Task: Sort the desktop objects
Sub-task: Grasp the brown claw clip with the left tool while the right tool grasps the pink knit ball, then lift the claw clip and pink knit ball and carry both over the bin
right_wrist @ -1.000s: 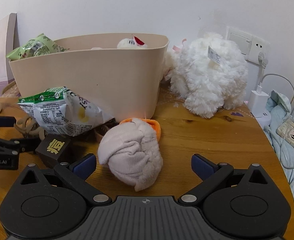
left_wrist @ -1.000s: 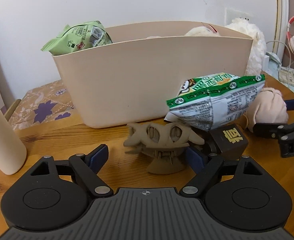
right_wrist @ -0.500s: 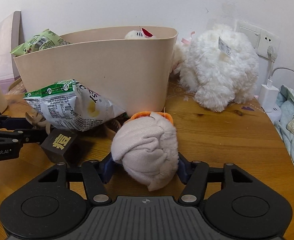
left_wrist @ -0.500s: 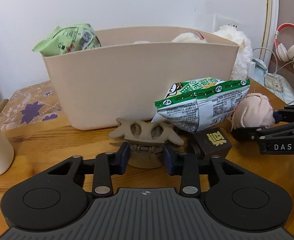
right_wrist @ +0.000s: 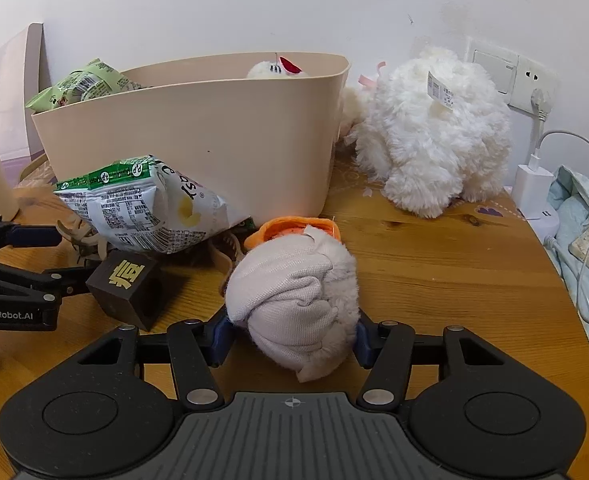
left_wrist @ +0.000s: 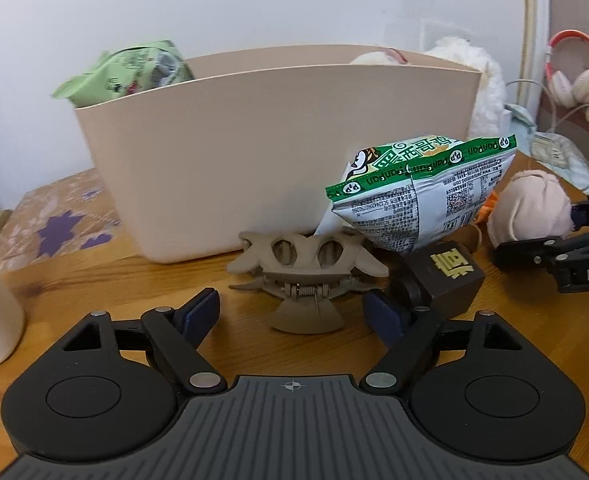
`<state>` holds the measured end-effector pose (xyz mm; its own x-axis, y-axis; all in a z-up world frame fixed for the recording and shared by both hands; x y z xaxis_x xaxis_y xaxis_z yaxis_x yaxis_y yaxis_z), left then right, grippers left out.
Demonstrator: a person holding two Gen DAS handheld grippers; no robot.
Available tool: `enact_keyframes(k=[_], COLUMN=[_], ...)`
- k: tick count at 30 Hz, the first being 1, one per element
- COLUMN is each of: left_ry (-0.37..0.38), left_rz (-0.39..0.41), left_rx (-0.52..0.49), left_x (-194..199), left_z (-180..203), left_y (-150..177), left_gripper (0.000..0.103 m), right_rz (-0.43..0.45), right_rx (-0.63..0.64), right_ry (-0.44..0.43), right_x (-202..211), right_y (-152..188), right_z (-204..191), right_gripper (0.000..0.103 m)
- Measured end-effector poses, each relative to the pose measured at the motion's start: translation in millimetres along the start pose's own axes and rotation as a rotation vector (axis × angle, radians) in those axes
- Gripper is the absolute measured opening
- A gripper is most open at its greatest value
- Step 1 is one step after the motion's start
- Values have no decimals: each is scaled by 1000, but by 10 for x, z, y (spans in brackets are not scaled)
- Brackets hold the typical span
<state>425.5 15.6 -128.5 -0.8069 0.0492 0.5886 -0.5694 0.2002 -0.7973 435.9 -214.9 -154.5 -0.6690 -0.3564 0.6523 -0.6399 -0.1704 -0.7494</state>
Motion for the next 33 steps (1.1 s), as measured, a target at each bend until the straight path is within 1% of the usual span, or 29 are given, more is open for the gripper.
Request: enact_keyframes(k=[5,9,10,12,13,15,23,33], left_ry=[72,101,109,130,129,149,166,153], left_rz=[-5,3,6,15,21,21,24,56], left_rx=[9,-23,-27,-36,-38,-28,-41,-13], left_x=[-64,-98,-103,-131,-121,-136,-87,90], left_z=[47,123,140,147,158,151,194,73], left_y=[-45,-84,-91,-90,-92,-88,-53,-13], left_gripper=[85,85,82,69,66,66,65,65], right_rz=[2,5,6,6,5,6,7,32], right_rx=[-1,0,0,-1,0,-2,-9,-15], right_ry=[2,9,9,11,11,12,15,19], right_x=[-3,2,3,6,8,19,78,236], right_y=[3,8,9,11,13,19,52,44], right_z=[15,9,8,6,8,13,54,61], right_gripper=[55,55,54,54,54,54,54,53])
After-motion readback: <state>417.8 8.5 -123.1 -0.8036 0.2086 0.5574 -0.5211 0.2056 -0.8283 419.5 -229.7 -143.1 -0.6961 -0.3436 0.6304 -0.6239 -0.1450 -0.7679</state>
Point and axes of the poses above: each gripper's, at about its wrist camera, not at the fingertips, and x roughly against the way its jaws point, z to its right, y to its underside, the point moved 4 cm from there along -x, roughly the way its jaws point, and after that the axes turned 8 degrees about -y, right-handed, at the moved point
